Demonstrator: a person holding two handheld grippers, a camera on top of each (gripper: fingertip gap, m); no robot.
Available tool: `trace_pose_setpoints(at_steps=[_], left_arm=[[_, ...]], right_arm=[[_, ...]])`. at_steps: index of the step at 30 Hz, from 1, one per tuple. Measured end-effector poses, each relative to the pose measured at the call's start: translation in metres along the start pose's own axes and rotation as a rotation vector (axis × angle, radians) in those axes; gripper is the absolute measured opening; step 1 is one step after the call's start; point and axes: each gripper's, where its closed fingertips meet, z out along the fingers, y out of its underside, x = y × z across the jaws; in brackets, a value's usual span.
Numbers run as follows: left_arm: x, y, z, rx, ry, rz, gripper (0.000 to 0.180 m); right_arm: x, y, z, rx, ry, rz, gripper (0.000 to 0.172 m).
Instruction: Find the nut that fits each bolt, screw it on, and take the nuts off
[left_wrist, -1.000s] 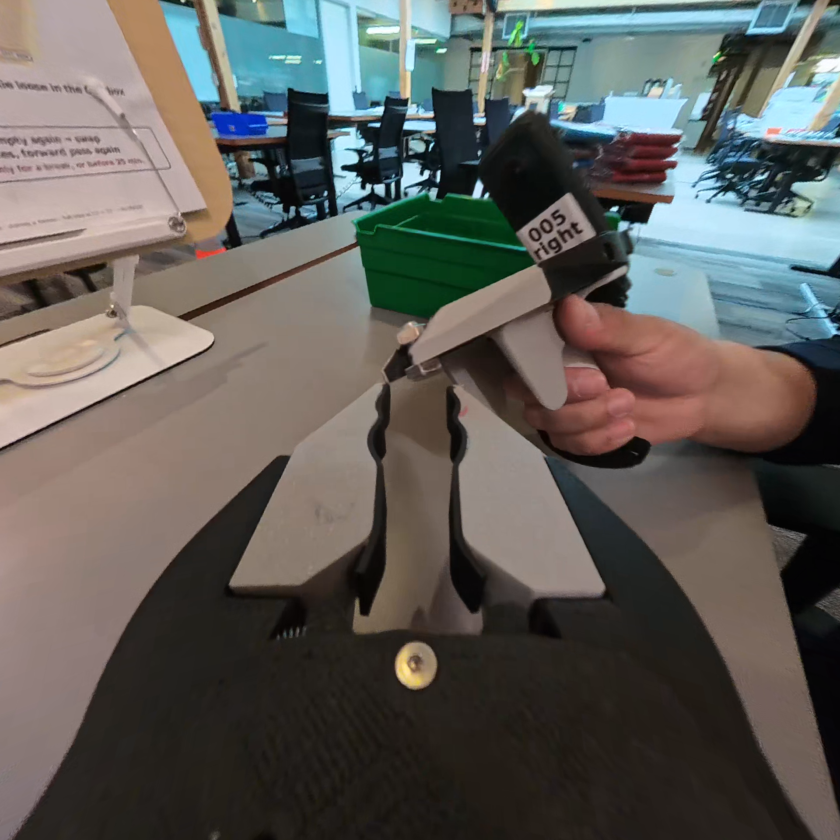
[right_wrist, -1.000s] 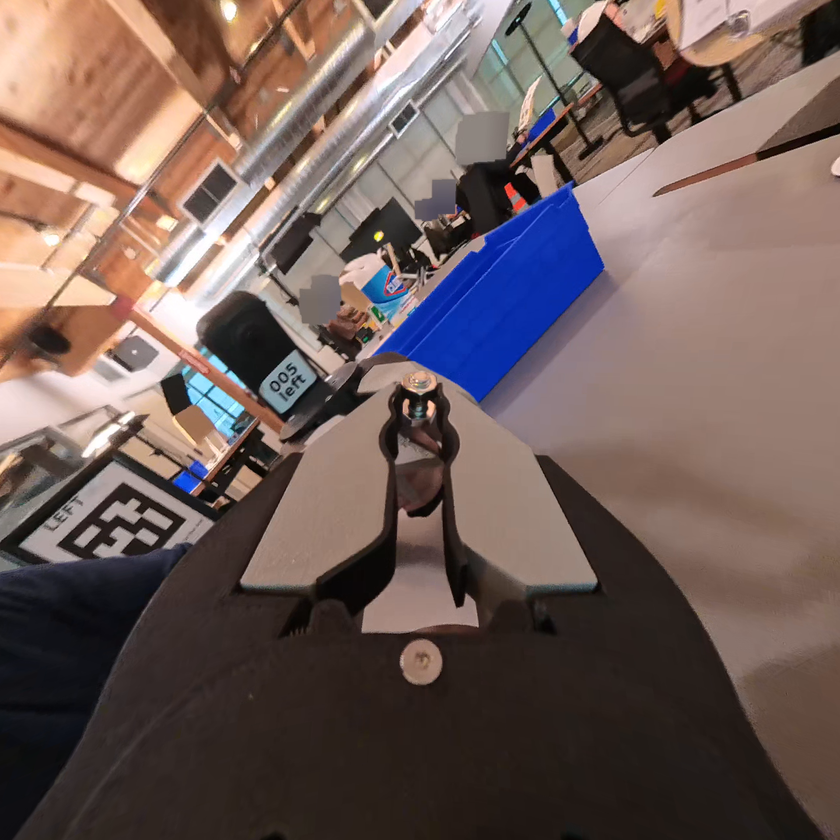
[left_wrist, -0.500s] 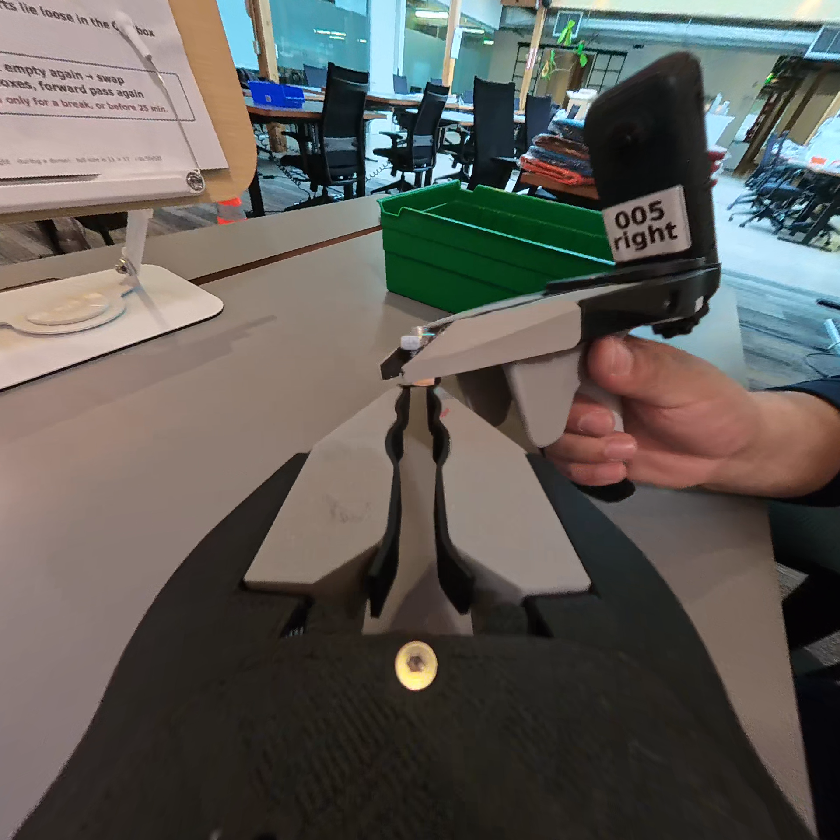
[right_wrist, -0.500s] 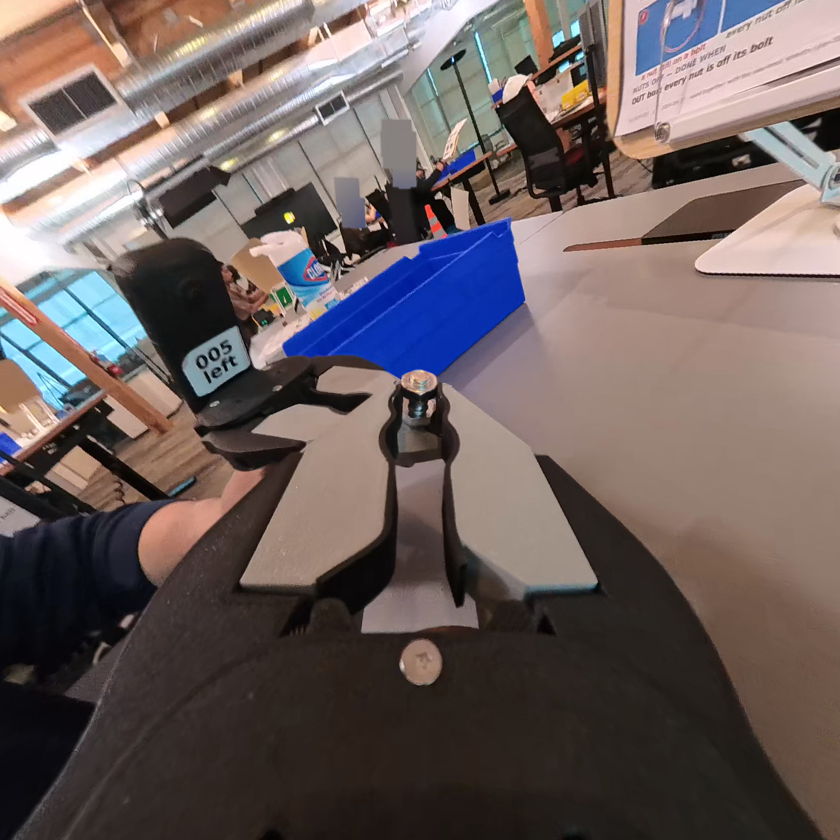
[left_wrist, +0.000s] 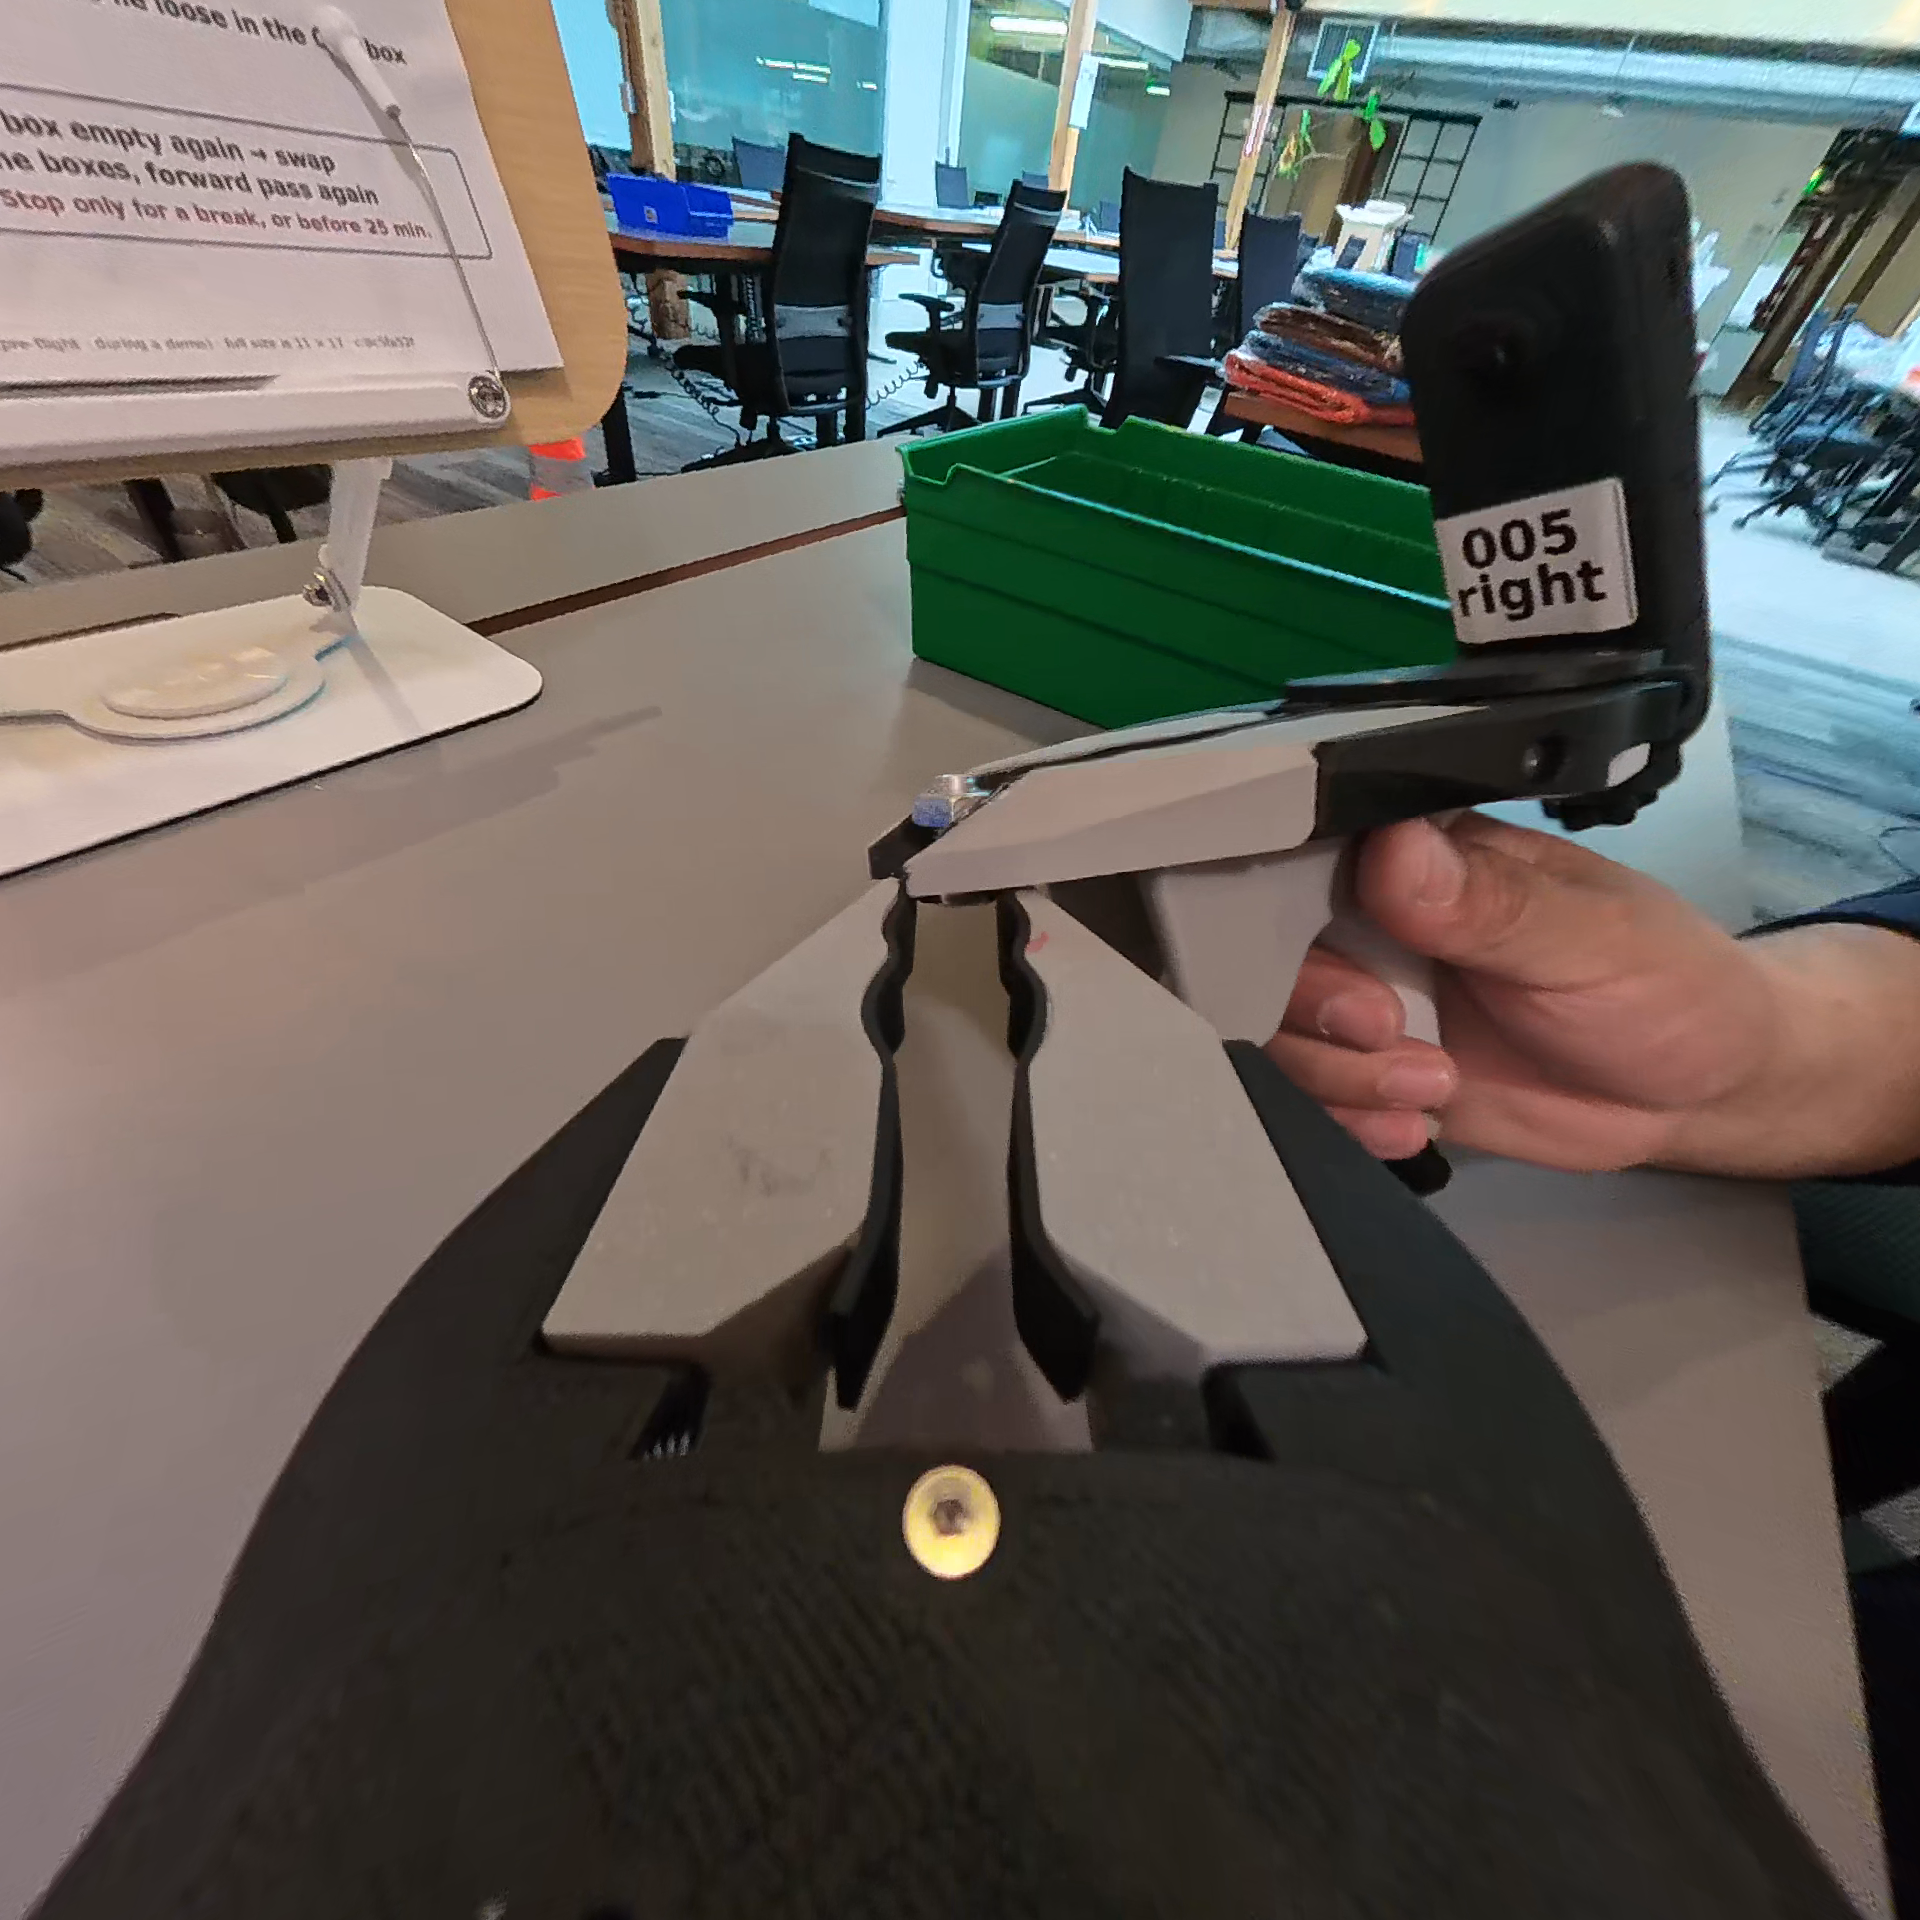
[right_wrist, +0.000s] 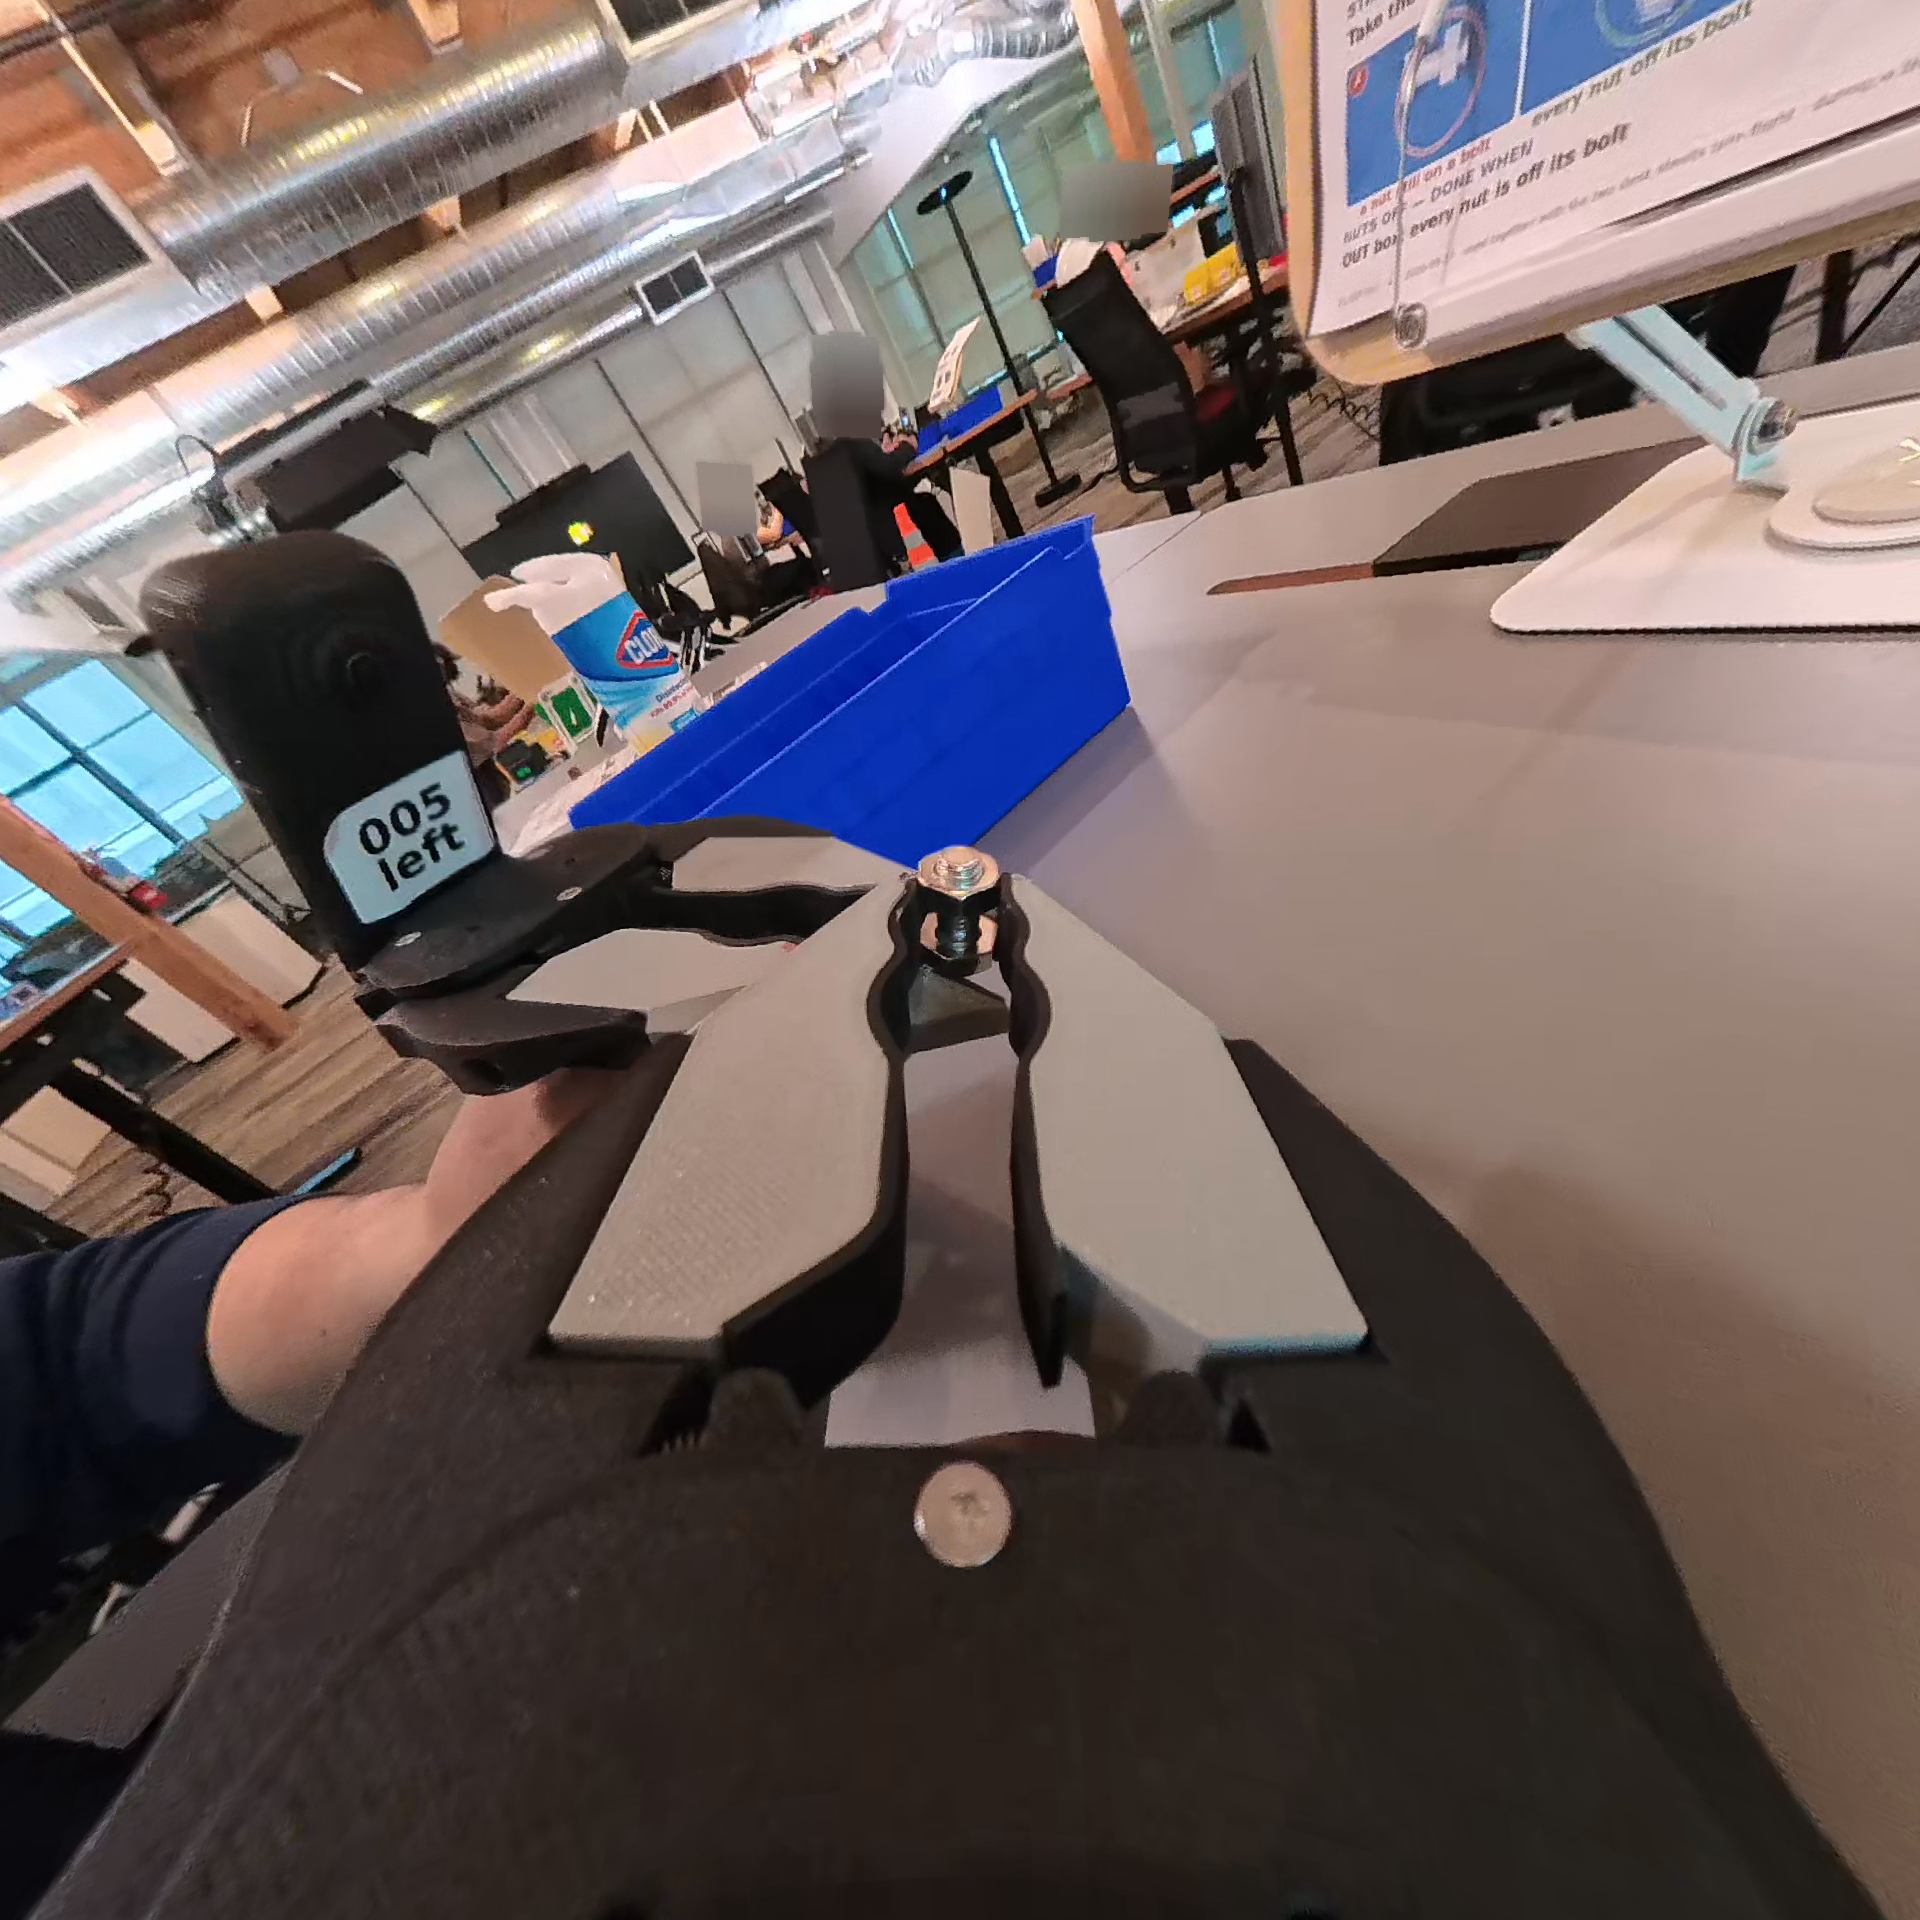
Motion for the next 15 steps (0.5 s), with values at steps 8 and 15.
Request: trace_pose_setpoints(at_steps=[8, 15], left_arm=[[0.001, -0.003, -0.006, 0.018, 0.007, 0.038, 0.012], [0.003, -0.008, -0.008, 0.054, 0.029, 0.014, 0.012]], right_arm=[[-0.005, -0.018, -0.011, 0.056, -0.066, 0.006, 0.011], [-0.011, -0.009, -0.006, -0.003, -0.091, -0.017, 0.011]])
